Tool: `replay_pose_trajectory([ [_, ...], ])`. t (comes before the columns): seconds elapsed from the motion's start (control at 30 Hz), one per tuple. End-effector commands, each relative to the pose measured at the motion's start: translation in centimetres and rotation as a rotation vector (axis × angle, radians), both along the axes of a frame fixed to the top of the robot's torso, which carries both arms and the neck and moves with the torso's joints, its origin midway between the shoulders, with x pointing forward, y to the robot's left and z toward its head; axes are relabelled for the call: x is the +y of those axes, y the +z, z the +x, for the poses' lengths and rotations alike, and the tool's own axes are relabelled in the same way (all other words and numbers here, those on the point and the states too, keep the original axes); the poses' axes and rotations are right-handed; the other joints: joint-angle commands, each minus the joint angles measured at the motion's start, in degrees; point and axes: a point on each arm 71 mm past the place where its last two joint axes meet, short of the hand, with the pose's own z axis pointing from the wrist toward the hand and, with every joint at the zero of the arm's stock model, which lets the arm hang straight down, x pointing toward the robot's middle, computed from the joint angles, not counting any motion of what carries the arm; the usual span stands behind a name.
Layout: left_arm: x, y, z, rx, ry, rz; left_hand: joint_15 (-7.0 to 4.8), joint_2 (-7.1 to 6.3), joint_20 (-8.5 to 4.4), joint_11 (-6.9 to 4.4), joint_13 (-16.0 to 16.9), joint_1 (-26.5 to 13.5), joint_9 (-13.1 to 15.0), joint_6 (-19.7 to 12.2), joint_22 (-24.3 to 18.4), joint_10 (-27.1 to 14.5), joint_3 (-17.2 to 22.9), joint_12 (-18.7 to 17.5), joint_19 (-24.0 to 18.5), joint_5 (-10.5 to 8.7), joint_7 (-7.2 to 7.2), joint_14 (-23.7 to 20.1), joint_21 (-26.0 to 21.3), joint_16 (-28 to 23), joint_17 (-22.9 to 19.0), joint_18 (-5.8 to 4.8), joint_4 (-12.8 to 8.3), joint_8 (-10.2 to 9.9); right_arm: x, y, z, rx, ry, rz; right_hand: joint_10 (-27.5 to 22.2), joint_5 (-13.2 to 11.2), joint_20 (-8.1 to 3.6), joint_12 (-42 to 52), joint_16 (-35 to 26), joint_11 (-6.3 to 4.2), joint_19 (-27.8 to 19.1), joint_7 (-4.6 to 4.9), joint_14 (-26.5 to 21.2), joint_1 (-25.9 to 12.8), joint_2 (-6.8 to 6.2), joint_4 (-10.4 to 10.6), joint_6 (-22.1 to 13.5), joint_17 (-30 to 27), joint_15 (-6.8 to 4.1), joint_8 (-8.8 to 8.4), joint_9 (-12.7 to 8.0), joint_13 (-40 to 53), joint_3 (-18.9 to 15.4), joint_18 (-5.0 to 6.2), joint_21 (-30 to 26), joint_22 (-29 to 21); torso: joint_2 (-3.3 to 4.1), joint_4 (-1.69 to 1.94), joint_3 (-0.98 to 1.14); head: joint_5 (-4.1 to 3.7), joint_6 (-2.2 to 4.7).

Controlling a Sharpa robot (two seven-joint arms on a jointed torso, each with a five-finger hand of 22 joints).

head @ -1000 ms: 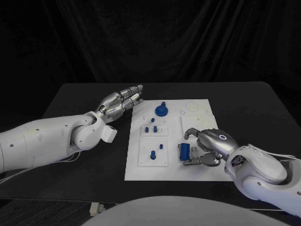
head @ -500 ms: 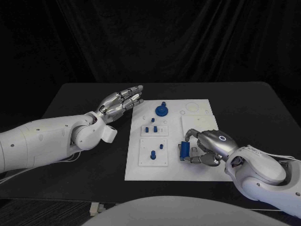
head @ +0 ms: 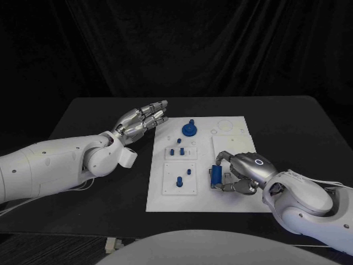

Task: Assemble the parts on the task board

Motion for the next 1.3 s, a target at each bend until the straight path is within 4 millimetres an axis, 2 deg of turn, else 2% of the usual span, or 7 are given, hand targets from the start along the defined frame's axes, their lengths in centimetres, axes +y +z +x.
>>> replay_pose_trajectory([
  [0.03,-0.17,0.06,-0.06,-0.002,-0.007,-0.021,0.01,0.07,0.24,-0.16,0.04,0.57,0.07,0.17,0.08,-0.08,0.14,0.25,0.02,0.43,0.29,0.06,0.21,-0.13,-0.07,0.65,-0.33,0.27,0.05,-0.17,-0.12,0.006,0.007,-0.016,6.06,1.77,0.10,0.15,-0.04,0.14,0.10,-0.06,3.56,0.81,-0.03,-0.08,-0.40,5.19,0.13,0.40,-0.34,15.09,0.26,0.99,0.01,10.17,0.02,-0.02,0.00,0.02,0.01],
  [0.13,-0.18,0.04,-0.07,-0.002,-0.008,-0.022,0.02,0.08,0.25,-0.16,0.04,0.59,0.07,0.17,0.09,-0.08,0.15,0.25,0.02,0.44,0.30,0.06,0.22,-0.13,-0.07,0.65,-0.34,0.27,0.13,-0.23,-0.12,0.011,0.011,-0.021,6.06,3.22,0.14,0.15,-0.03,0.16,0.07,-0.05,3.55,1.34,0.03,-0.16,-0.50,5.20,0.16,0.75,-0.83,15.09,0.34,1.00,-0.05,10.16,0.00,-0.04,-0.01,0.07,0.01],
  [0.3,-0.19,0.02,-0.10,-0.001,-0.008,-0.022,0.04,0.13,0.29,-0.15,0.04,0.68,0.07,0.20,0.23,-0.08,0.23,0.25,0.10,0.47,0.35,0.07,0.29,-0.12,-0.06,0.65,-0.39,0.29,0.22,-0.26,-0.14,0.011,0.020,-0.020,6.06,12.47,0.05,0.15,0.29,0.03,0.25,-0.26,3.68,2.56,0.81,-0.19,2.18,5.76,0.03,2.19,-2.80,15.09,1.03,0.91,0.43,10.31,0.00,-0.03,0.01,0.07,0.01],
  [0.47,-0.16,0.01,-0.11,-0.001,-0.007,-0.022,0.06,0.16,0.33,-0.14,0.04,0.74,0.07,0.20,0.31,-0.08,0.27,0.26,0.15,0.48,0.36,0.08,0.33,-0.12,-0.06,0.66,-0.42,0.30,0.28,-0.03,-0.20,-0.009,0.040,0.009,6.06,20.97,-0.14,0.15,0.58,-0.17,0.70,-0.38,3.91,2.85,0.95,-0.08,6.71,6.29,-0.19,1.49,-5.87,15.09,2.69,0.70,1.45,10.58,-0.01,-0.04,0.00,0.21,0.01],
  [0.83,-0.15,-0.03,-0.09,-0.001,-0.006,-0.021,0.07,0.19,0.37,-0.12,0.04,0.79,0.05,0.12,0.34,-0.08,0.32,0.30,0.18,0.49,0.36,0.08,0.35,-0.11,-0.06,0.67,-0.45,0.29,0.15,0.43,-0.48,-0.027,0.068,0.062,6.06,24.06,-0.21,0.15,0.93,-0.20,1.15,-0.39,4.17,0.62,0.54,0.05,10.34,6.99,-0.21,-0.75,-8.84,15.09,4.27,0.48,2.51,10.87,0.00,-0.01,0.00,-0.25,0.01],
  [0.97,-0.16,-0.04,-0.10,-0.002,-0.005,-0.021,0.08,0.35,0.43,-0.11,0.04,1.02,0.05,0.12,0.34,-0.08,0.51,0.31,0.21,0.50,0.33,0.09,0.36,-0.11,-0.05,0.67,-0.57,0.31,0.06,0.54,-0.59,-0.026,0.068,0.072,6.06,24.27,-0.17,0.15,0.89,-0.13,1.12,-0.34,4.15,-0.34,0.56,0.06,10.69,6.92,-0.15,-1.28,-9.38,15.09,4.44,0.50,2.42,10.84,-0.01,-0.04,-0.01,-0.18,0.01],
  [1.3,-0.17,-0.06,-0.12,-0.002,-0.005,-0.022,0.08,0.39,0.44,-0.09,0.05,1.10,0.03,0.01,0.35,-0.08,0.57,0.31,0.22,0.48,0.30,0.08,0.37,-0.11,-0.06,0.67,-0.61,0.29,-0.12,0.69,-0.81,-0.019,0.068,0.078,6.06,27.37,-0.01,0.15,0.92,0.06,1.12,-0.29,4.18,-3.45,0.84,0.03,12.63,7.02,0.02,-2.68,-11.03,15.09,5.70,0.50,2.42,10.84,0.00,-0.05,0.01,-0.12,0.01],
])
